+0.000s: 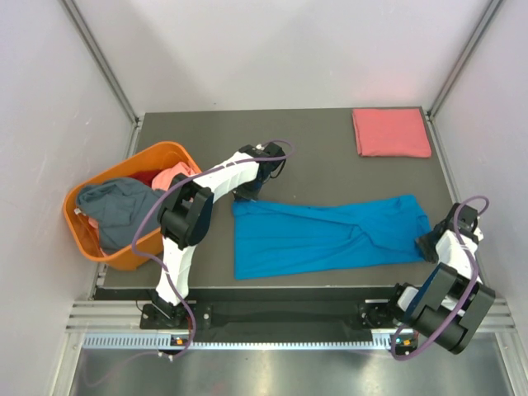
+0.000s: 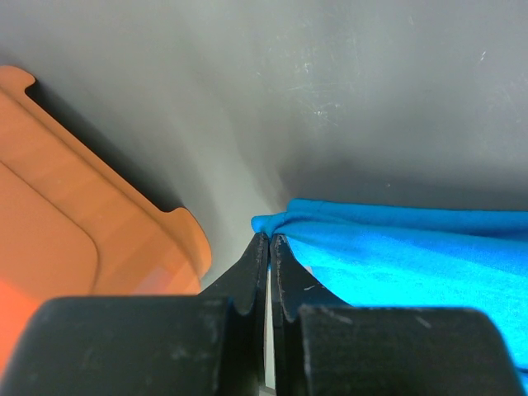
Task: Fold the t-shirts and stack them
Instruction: Fold the tshirt
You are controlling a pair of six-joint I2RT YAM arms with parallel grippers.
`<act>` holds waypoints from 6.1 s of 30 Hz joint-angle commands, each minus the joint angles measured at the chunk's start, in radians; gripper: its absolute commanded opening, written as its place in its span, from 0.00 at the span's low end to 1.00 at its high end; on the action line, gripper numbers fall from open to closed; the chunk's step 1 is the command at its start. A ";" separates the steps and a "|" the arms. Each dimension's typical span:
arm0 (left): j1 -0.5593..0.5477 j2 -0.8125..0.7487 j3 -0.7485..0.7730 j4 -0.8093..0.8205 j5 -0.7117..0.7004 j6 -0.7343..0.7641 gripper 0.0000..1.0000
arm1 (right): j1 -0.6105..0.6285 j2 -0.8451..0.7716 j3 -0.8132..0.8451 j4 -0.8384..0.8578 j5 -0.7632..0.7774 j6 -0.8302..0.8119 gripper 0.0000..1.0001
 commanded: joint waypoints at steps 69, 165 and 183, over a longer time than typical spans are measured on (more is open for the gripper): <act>0.130 0.159 0.369 0.115 0.063 0.143 0.00 | 0.209 0.506 0.754 0.394 -0.303 0.039 0.00; -0.024 -0.063 -0.091 -0.129 0.042 -0.014 0.22 | -0.068 -0.056 0.180 -0.143 -0.051 -0.106 0.10; -0.019 -0.086 -0.056 -0.010 0.223 -0.033 0.26 | -0.018 -0.117 0.278 -0.128 -0.149 -0.088 0.22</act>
